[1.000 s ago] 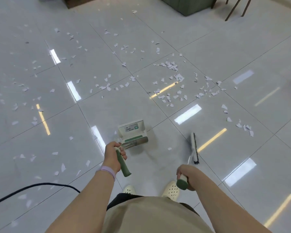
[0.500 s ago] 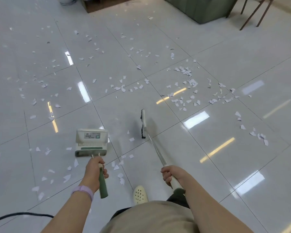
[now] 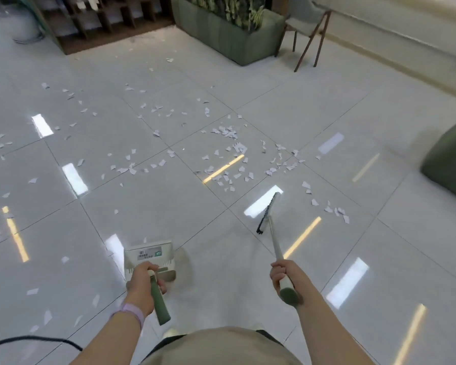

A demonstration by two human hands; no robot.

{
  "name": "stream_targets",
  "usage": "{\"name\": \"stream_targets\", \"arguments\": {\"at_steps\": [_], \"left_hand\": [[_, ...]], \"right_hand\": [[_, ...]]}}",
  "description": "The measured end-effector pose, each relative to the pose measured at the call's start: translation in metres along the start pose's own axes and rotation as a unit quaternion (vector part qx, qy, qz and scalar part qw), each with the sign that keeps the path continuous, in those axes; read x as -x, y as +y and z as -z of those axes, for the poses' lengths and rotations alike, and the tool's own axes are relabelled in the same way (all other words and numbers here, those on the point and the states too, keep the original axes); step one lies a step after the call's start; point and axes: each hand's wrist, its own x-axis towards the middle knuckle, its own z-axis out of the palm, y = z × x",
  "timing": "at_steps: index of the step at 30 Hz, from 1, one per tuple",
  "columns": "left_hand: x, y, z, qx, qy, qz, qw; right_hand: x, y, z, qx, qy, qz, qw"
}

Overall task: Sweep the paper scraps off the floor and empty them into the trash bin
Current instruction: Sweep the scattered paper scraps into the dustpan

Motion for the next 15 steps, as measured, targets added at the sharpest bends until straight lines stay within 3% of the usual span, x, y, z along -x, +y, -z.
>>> {"name": "stream_targets", "arguments": {"at_steps": [9,15], "left_hand": [[0.039,-0.05,-0.223,-0.097,-0.167,0.055,0.98],[0.056,-0.05,-0.347,-0.239,-0.275,0.057,0.93]], "right_hand": [[0.057,-0.126,0.106,0.037,0.12,0.14,0.982],[0.067,-0.178,0.122,0.028,0.169,0.17,0.97]]}}
